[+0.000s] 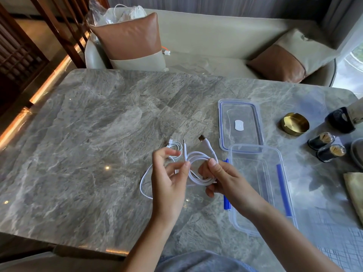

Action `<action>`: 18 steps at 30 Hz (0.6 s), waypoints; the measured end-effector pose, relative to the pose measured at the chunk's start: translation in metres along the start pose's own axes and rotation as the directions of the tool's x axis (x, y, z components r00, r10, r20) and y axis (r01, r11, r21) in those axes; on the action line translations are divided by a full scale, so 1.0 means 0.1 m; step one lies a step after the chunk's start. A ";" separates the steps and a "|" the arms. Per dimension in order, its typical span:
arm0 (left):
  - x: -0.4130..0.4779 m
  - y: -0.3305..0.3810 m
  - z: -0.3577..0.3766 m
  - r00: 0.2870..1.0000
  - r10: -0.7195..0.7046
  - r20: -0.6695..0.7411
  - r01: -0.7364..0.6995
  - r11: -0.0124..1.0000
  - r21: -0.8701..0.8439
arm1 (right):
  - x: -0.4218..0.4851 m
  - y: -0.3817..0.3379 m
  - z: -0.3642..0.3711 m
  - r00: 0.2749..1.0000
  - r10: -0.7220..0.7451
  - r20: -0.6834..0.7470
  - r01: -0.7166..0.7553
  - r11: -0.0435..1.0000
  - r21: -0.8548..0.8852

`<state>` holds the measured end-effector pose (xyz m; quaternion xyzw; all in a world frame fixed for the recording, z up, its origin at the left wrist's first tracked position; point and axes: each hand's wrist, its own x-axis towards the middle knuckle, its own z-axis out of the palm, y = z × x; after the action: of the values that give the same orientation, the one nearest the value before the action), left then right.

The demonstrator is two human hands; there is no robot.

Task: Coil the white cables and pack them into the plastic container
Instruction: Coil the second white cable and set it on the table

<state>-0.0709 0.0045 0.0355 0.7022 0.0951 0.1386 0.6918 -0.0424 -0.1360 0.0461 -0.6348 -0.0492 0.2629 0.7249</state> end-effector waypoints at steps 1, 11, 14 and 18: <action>0.00 0.00 0.00 0.997 0.080 -0.006 -0.079 0.994 0.075 | 0.00 0.00 0.00 1.000 -0.008 0.003 0.008 1.000 -0.004; 0.01 0.05 0.04 0.974 -0.206 -0.097 0.186 0.965 -0.188 | -0.01 -0.04 0.06 0.997 -0.056 0.044 0.057 0.998 -0.039; 0.05 0.07 0.01 0.950 -0.312 -0.016 0.298 0.921 -0.250 | 0.00 -0.03 0.04 0.997 -0.060 0.054 0.062 0.998 -0.030; 0.08 0.08 -0.03 0.902 -0.353 0.246 0.394 0.908 -0.141 | -0.01 0.01 -0.02 0.996 -0.041 0.080 0.048 0.995 -0.089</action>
<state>-0.0651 0.0102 0.0444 0.6135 0.1396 -0.0657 0.7745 -0.0423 -0.1382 0.0453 -0.6553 -0.1036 0.2688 0.6983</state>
